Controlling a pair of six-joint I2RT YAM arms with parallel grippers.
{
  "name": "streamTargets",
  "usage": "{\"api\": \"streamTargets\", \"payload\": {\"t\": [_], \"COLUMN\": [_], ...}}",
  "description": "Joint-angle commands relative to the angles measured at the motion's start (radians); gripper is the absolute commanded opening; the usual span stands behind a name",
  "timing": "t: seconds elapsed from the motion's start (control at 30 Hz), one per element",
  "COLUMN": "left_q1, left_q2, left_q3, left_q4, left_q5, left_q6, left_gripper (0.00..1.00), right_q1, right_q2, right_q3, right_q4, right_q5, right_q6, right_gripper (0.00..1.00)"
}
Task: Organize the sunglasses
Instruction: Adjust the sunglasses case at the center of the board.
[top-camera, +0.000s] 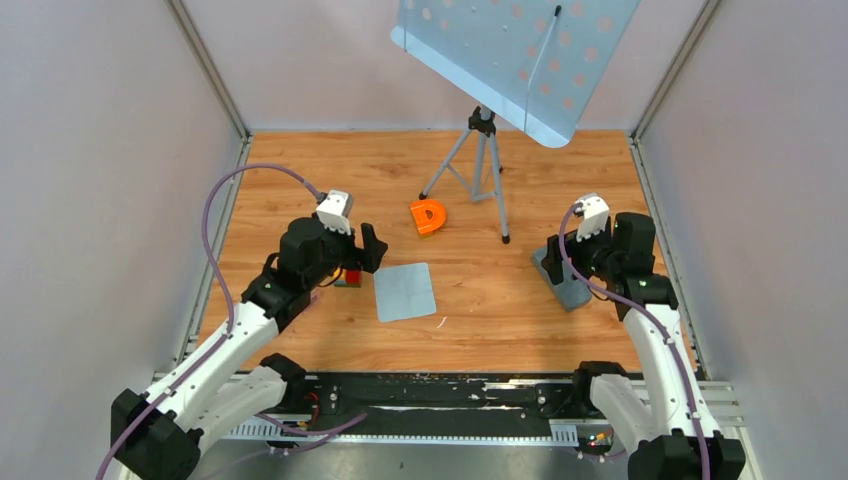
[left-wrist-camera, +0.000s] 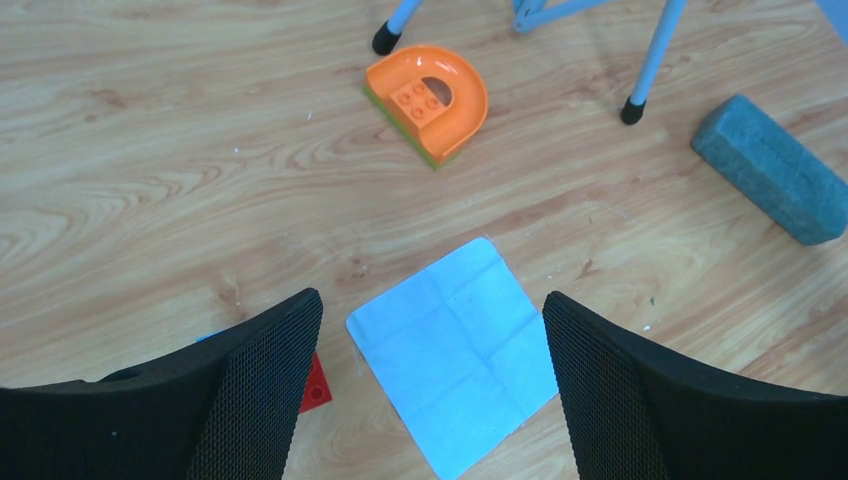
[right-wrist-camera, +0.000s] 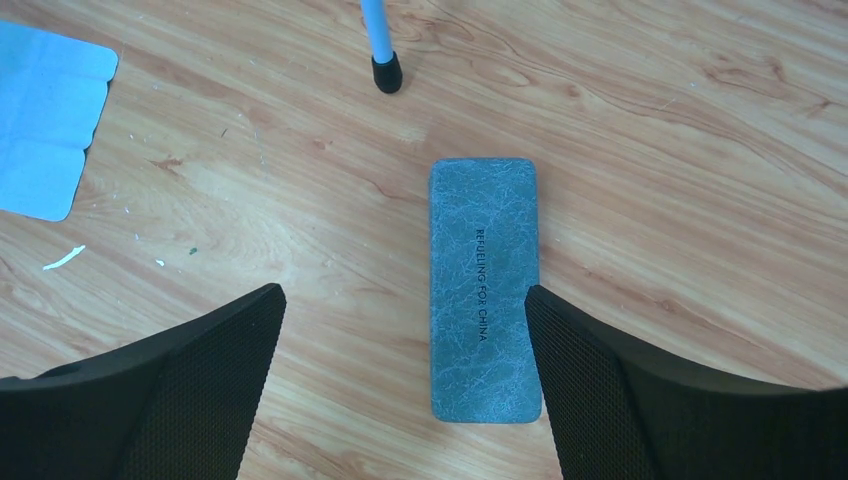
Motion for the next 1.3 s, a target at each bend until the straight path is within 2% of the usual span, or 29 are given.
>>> {"api": "streamTargets", "payload": {"t": [0.0,0.13,0.3,0.33,0.43,0.5,0.67,0.73,0.87,1.27], "left_q1": [-0.008,-0.01,-0.015,-0.016,-0.02,-0.023,-0.028,-0.03,-0.034,-0.037], "left_q2": [0.008,0.014,0.044,0.051,0.061,0.052,0.036,0.04,0.043,0.048], "left_q3": [-0.021,-0.024,-0.006,-0.003,-0.004,-0.005,-0.014,-0.013,-0.012,-0.014], "left_q4": [0.016,0.007,-0.015,-0.016,-0.016,-0.017,-0.012,-0.013,-0.015,-0.016], "left_q5": [-0.045,-0.033,0.009,0.012,-0.012,-0.043,-0.047,-0.047,-0.049,-0.059], "left_q6": [-0.001,0.01,0.037,0.035,0.019,0.02,0.029,0.029,0.029,0.033], "left_gripper": [0.85,0.85,0.82,0.8,0.77,0.77,0.78,0.78,0.78,0.78], "right_q1": [-0.012,-0.012,-0.011,-0.01,-0.01,-0.006,0.015,0.025,0.03,0.065], "right_q2": [0.008,0.016,0.042,0.054,0.103,0.154,0.266,0.309,0.39,0.525], "right_q3": [-0.008,-0.045,0.003,0.017,0.056,0.087,0.107,0.116,0.138,0.16], "right_q4": [0.026,0.024,-0.027,-0.043,-0.092,-0.138,-0.163,-0.162,-0.161,-0.151], "right_q5": [0.013,-0.018,0.007,0.015,0.049,0.062,0.156,0.182,0.201,0.207], "right_q6": [0.0,-0.156,-0.221,-0.237,-0.277,-0.309,-0.342,-0.344,-0.339,-0.32], "right_gripper": [0.95,0.95,0.92,0.9,0.73,0.7,0.8,0.89,0.99,0.98]}}
